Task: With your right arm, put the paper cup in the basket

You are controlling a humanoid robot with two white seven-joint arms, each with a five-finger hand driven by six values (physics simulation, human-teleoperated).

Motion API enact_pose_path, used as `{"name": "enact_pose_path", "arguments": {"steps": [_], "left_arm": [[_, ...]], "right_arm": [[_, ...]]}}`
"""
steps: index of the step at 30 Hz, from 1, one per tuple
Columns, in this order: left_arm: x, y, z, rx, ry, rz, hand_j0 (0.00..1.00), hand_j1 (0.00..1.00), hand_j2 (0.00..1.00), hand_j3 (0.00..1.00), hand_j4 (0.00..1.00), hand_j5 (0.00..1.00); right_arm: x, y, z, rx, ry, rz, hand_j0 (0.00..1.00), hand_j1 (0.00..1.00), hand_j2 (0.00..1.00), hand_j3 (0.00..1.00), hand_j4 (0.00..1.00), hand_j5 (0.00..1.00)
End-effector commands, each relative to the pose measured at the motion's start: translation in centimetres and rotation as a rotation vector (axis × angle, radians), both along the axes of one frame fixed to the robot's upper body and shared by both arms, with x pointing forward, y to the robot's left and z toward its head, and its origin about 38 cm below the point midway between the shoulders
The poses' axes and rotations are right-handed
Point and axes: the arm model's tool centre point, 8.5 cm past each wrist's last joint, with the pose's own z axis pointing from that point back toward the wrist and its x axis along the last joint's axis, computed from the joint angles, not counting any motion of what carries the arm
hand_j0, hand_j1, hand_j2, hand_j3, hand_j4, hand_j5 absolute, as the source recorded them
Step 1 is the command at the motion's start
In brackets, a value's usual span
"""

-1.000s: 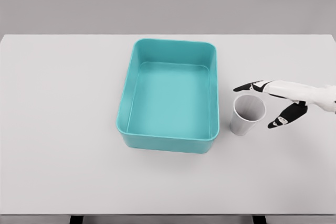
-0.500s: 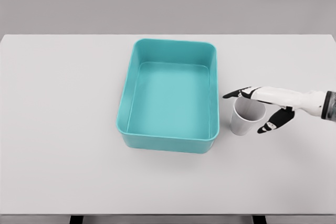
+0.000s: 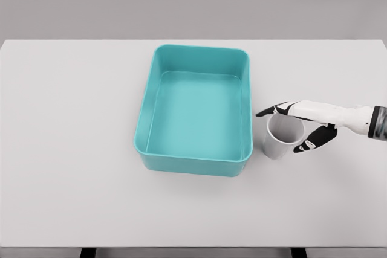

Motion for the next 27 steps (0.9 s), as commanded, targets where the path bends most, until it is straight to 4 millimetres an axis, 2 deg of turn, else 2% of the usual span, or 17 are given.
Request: {"name": "enact_pose_path", "arguments": {"steps": [1, 6, 16, 17, 27], "left_arm": [[0.0, 0.0, 0.0, 0.0, 0.0, 0.0, 1.0, 1.0, 1.0, 1.0, 1.0, 1.0], [0.0, 0.0, 0.0, 0.0, 0.0, 0.0, 1.0, 1.0, 1.0, 1.0, 1.0, 1.0], [0.0, 0.0, 0.0, 0.0, 0.0, 0.0, 1.0, 1.0, 1.0, 1.0, 1.0, 1.0], [0.0, 0.0, 0.0, 0.0, 0.0, 0.0, 1.0, 1.0, 1.0, 1.0, 1.0, 1.0], [0.0, 0.0, 0.0, 0.0, 0.0, 0.0, 1.0, 1.0, 1.0, 1.0, 1.0, 1.0]], "right_arm": [[0.0, 0.0, 0.1, 0.004, 0.002, -0.001, 0.82, 0.82, 0.82, 0.82, 0.82, 0.82], [0.0, 0.1, 0.1, 0.005, 0.001, 0.001, 0.74, 0.74, 0.74, 0.74, 0.74, 0.74], [0.2, -0.2, 0.5, -0.011, -0.023, -0.003, 0.72, 0.72, 0.72, 0.72, 0.72, 0.72], [0.2, -0.2, 0.5, -0.011, -0.024, -0.002, 0.68, 0.68, 0.68, 0.68, 0.68, 0.68], [0.5, -0.6, 1.5, -0.005, -0.052, -0.013, 0.68, 0.68, 0.68, 0.68, 0.68, 0.68]]}}
